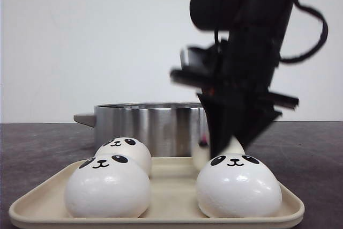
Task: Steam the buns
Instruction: 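Lift the held panda bun up off the tray with the right gripper, then lower the bun into the steel pot and open the right gripper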
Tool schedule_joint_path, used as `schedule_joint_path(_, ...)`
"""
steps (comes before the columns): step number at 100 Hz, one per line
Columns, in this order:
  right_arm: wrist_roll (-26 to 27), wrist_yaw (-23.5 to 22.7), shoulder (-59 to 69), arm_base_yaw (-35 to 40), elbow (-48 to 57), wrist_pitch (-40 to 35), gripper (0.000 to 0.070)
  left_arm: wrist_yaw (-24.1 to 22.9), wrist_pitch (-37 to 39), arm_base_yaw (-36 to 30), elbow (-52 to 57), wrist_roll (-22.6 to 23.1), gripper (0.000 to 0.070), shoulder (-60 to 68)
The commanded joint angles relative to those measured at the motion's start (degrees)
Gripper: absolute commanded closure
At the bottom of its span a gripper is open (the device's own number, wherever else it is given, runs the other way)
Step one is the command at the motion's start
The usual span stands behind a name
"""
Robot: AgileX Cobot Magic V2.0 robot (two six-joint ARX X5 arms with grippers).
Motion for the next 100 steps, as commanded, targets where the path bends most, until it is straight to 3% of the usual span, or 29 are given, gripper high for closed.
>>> schedule_joint_path(1,-1.4,-1.7,-2.3,1.0,2.5,0.6,0.07,-0.1,0.6,-0.3,0.8,0.1,0.0224,0.5)
schedule_joint_path(17,-1.4,-6.4,-7.7,2.2,5.8,0.9,0.07,-0.1,0.6,-0.3,0.8,0.1,0.0224,0.5)
schedule_joint_path(32,-2.5,-6.2,-11.0,2.6,11.8,3.9,0.07,-0.1,0.7,-0.3,0.8,0.1,0.0224,0.5)
schedule_joint_path(50,-4.1,2.3,-11.1,1.8,21.7,8.4,0.07,-0.1,1.0,-0.3,0.8,0.1,0.0224,0.5)
schedule_joint_path(60,-5.0,3.4,-9.0,0.4,27.0,9.6,0.07,-0.1,1.1,-0.3,0.8,0.1,0.0224,0.5)
schedule_joint_path(100,-6.5,4.5,11.8,-6.6,50.3,-7.0,0.07,-0.1,1.0,-0.3,0.8,0.1,0.0224,0.5)
